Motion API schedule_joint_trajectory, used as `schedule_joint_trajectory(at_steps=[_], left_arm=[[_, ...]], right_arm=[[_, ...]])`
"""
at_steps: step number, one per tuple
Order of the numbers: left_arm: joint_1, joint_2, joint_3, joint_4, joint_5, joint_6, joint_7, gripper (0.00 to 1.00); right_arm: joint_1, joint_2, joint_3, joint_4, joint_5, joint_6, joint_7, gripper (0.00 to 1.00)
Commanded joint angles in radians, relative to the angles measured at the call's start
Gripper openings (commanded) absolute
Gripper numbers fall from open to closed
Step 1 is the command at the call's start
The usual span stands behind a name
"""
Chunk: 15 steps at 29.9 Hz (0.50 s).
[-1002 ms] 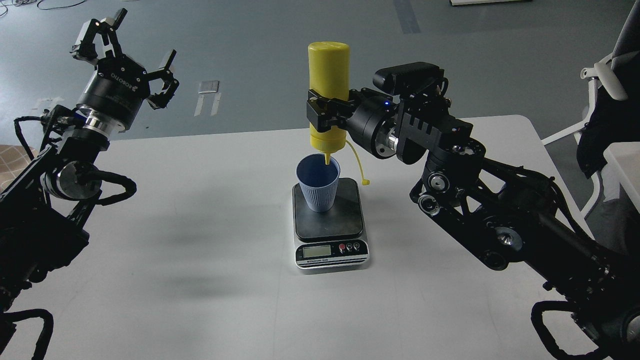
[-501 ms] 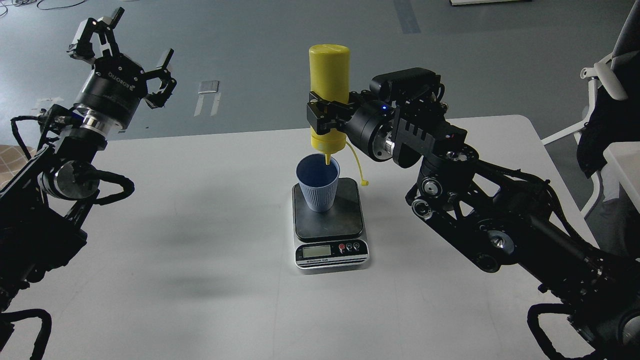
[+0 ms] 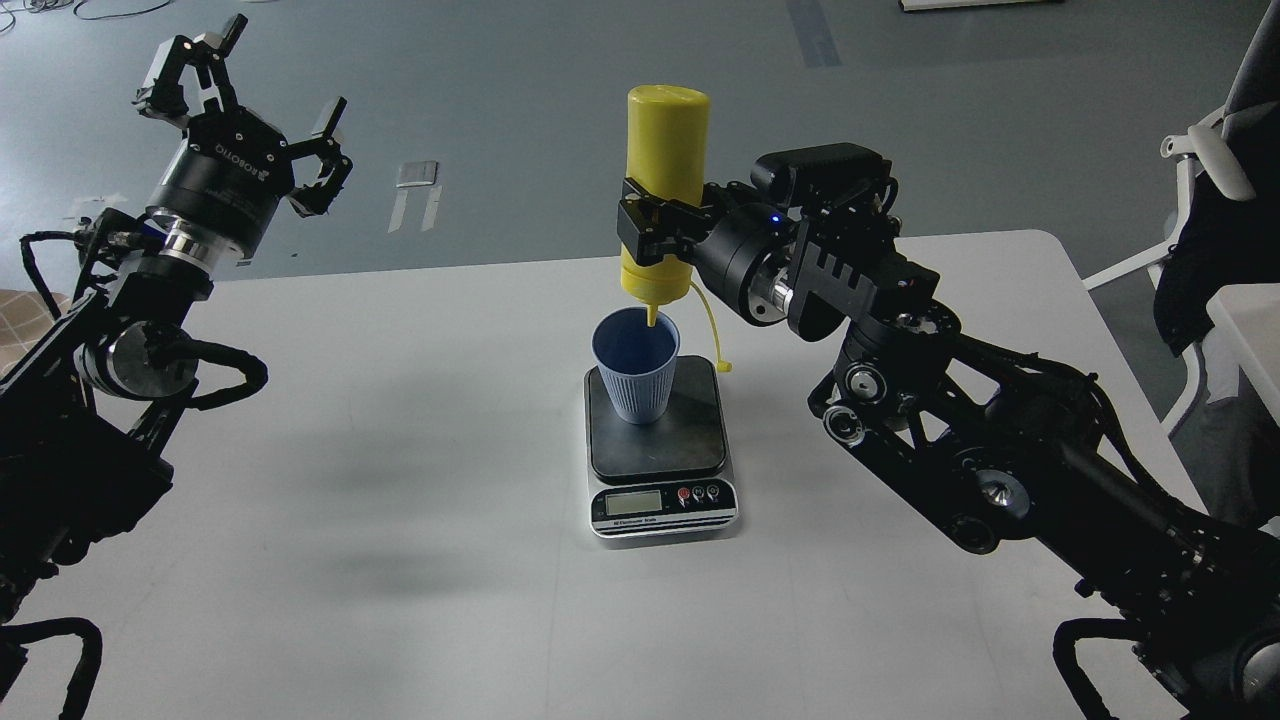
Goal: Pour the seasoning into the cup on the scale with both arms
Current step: 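Squeeze seasoning from the inverted bottle into the blue cup, then turn the yellow bottle upright and carry it back beside the scale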
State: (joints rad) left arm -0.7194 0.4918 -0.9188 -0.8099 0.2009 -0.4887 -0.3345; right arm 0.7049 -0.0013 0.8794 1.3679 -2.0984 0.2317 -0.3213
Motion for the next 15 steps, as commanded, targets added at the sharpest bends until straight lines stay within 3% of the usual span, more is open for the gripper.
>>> schedule_joint_trajectory(at_steps=[1,9,15], left_arm=[[0.0,-0.001,0.002,0.0,0.0,0.0,0.0,0.98],[0.0,0.001,0.002,0.0,0.0,0.0,0.002,0.98],[0.0,-0.002,0.006,-0.002,0.0,0.0,0.002,0.98]], right_arm=[[-0.013,0.001,0.07,0.006,0.009,-0.032,0.001,0.0],[-0.073,0.001,0.253,0.059,0.261,-0.029,-0.01,0.0],[-0.105,0.001,0.411,0.051,0.705,-0.037,-0.03,0.0]])
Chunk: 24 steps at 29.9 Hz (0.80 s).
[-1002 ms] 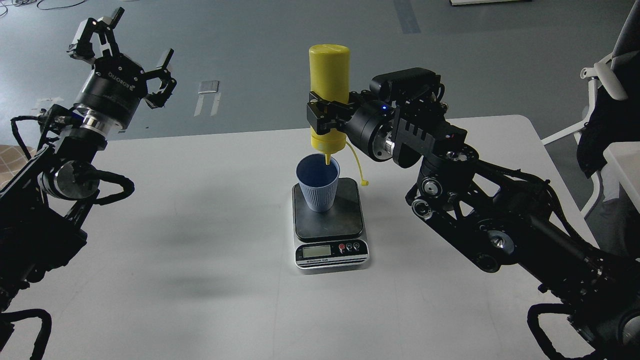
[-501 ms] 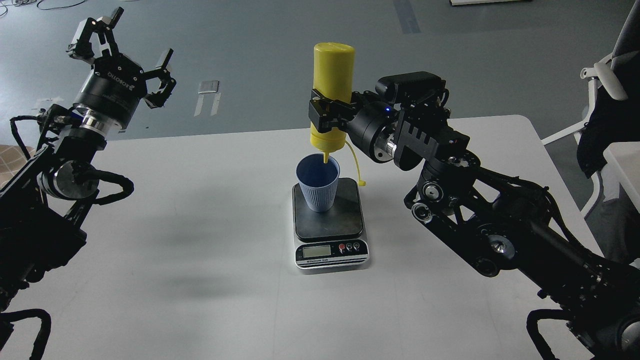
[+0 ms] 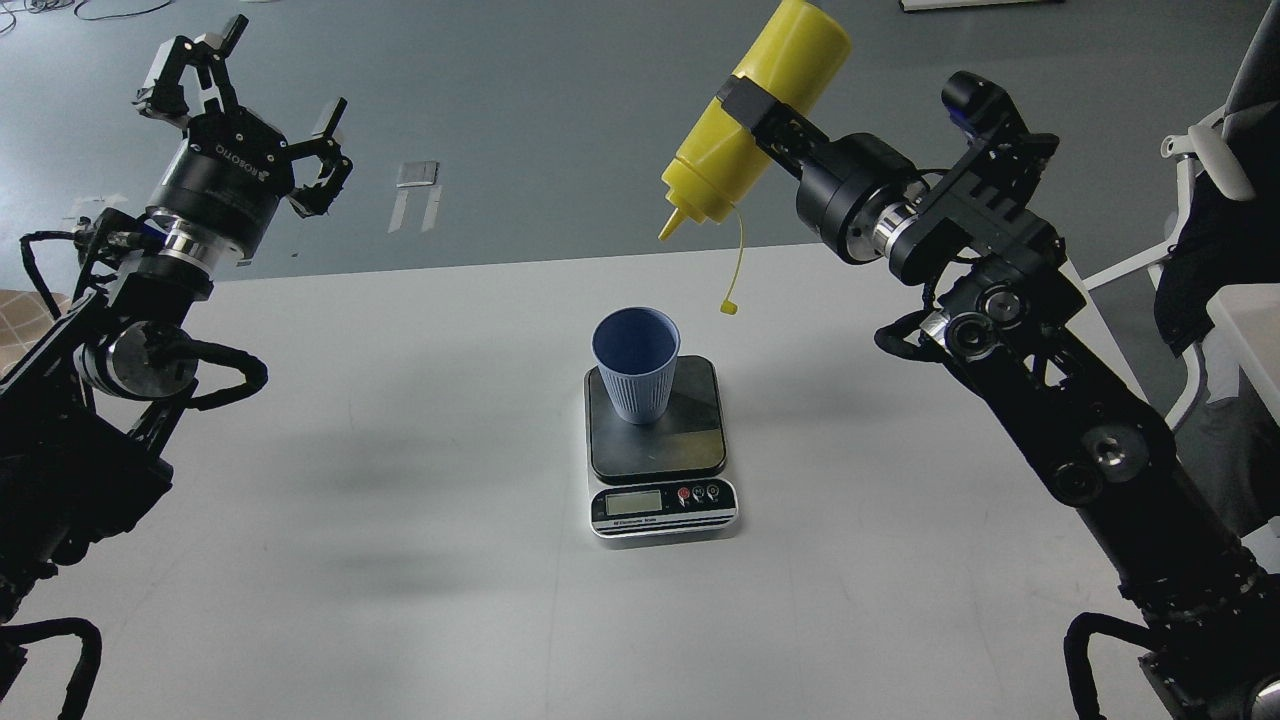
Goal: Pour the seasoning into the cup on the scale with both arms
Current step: 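Turn the yellow bottle upright and carry it back beside the scale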
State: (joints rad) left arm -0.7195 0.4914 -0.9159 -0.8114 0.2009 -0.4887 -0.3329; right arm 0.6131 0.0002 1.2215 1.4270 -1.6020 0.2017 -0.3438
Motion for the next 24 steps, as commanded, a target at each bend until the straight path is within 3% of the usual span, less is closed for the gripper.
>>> schedule_joint_trajectory(at_steps=[1,8,13,19,24], left_arm=[[0.0,-0.004,0.003,0.0,0.0,0.0,0.0,0.98],[0.0,-0.004,0.006,0.0,0.0,0.0,0.002,0.98],[0.0,-0.007,0.008,0.0,0.0,0.0,0.002,0.98],[-0.001,-0.01,0.011,0.0,0.0,0.0,0.002,0.98],[-0.002,-0.01,0.012,0.0,0.0,0.0,0.003,0.98]], right_arm=[[-0.013,0.0,0.085,-0.008,0.261,-0.007,-0.008,0.0],[-0.045,0.0,0.219,-0.023,0.78,0.001,-0.027,0.0],[-0.07,0.0,0.363,-0.095,0.959,0.001,-0.066,0.0],[-0.078,0.0,0.429,-0.239,1.236,-0.007,-0.066,0.0],[-0.136,0.0,0.434,-0.258,1.447,-0.008,-0.064,0.0]])
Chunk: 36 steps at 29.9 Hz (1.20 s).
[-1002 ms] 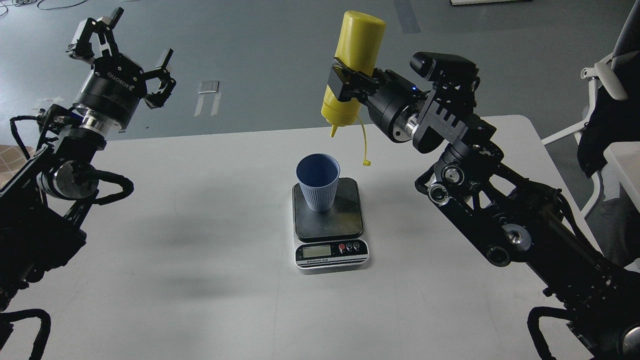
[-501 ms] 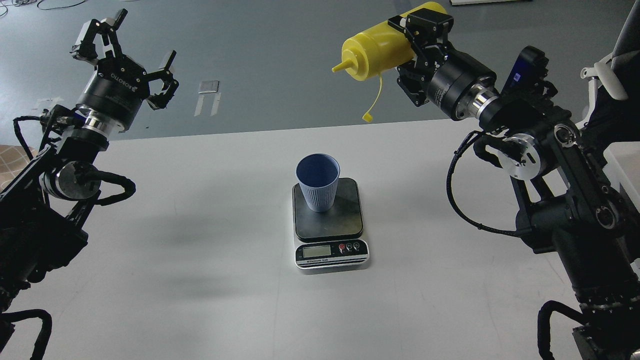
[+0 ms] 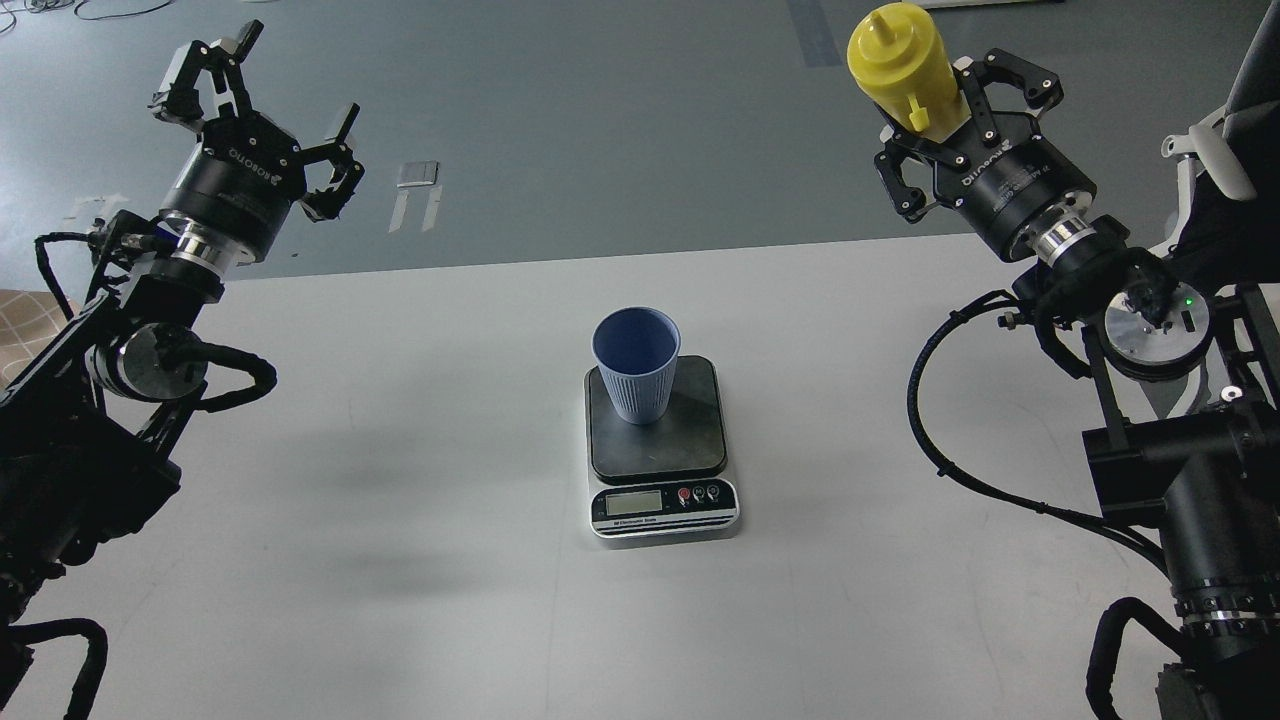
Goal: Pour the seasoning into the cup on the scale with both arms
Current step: 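Turn the yellow bottle upright and carry it back beside the scale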
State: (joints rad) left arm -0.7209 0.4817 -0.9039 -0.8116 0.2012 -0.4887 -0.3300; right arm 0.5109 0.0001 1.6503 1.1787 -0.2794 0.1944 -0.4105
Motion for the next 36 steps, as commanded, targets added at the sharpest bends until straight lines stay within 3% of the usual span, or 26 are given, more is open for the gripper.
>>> schedule_joint_trajectory(at_steps=[1,18,36], left_arm=[[0.0,0.0,0.0,-0.001,0.0,0.0,0.002,0.98],[0.0,-0.002,0.002,-0.001,0.0,0.0,0.003,0.98],[0.0,0.0,0.002,-0.003,0.0,0.0,0.003,0.98]], right_arm=[[-0.052,0.0,0.009,-0.01,0.162,-0.001,0.004,0.0],[-0.325,0.0,0.063,-0.007,0.44,0.028,0.012,0.0],[-0.393,0.0,0.054,-0.109,0.482,0.114,0.012,0.0]])
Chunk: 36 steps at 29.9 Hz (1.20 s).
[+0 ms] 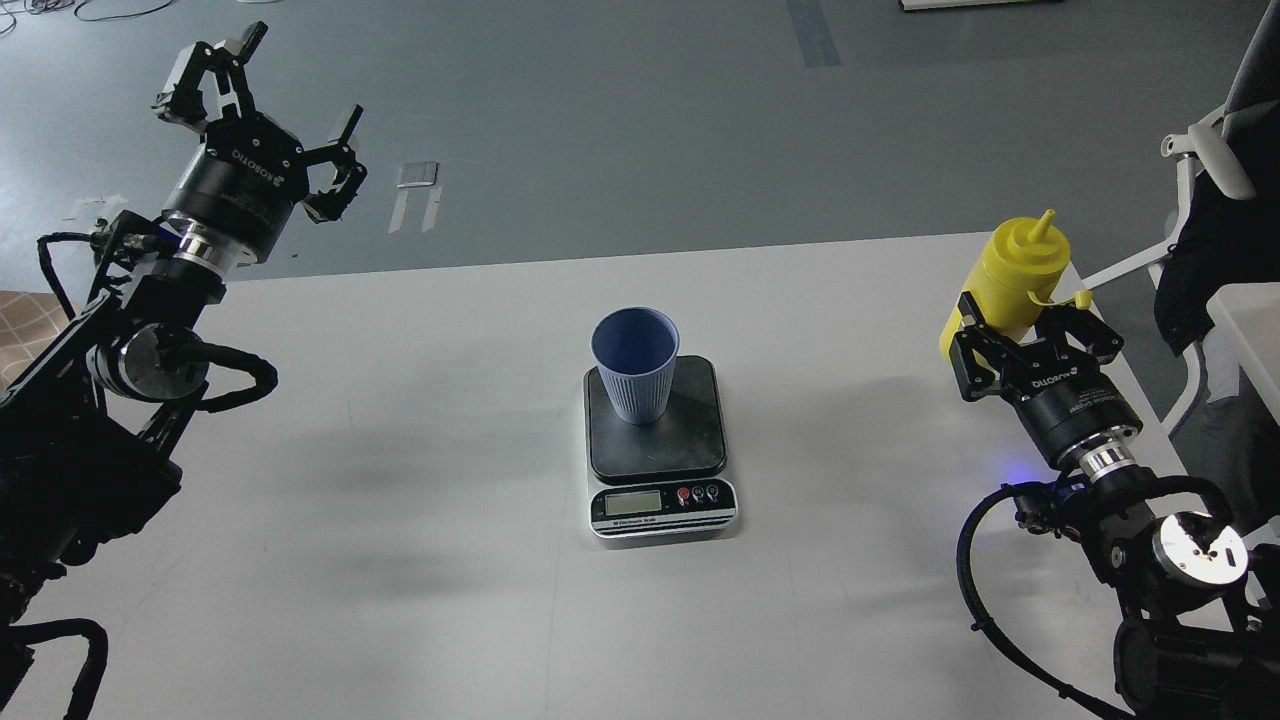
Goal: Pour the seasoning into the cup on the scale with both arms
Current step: 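Turn the yellow bottle upright and carry it back beside the scale, then lower the yellow bottle onto the table and open the right gripper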
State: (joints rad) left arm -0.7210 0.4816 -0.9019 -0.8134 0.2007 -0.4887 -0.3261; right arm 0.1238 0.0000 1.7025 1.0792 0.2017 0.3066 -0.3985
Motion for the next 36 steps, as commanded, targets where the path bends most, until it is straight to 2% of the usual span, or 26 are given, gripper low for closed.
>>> schedule_joint_trajectory(at_steps=[1,36], left_arm=[[0.0,0.0,0.0,0.0,0.0,0.0,-0.001,0.98],[-0.003,0.002,0.0,0.0,0.0,0.0,0.001,0.98]], right_arm=[[-0.007,0.0,0.003,-0.019,0.004,0.002,0.0,0.0],[-0.013,0.0,0.0,-0.09,0.019,0.005,0.0,0.0]])
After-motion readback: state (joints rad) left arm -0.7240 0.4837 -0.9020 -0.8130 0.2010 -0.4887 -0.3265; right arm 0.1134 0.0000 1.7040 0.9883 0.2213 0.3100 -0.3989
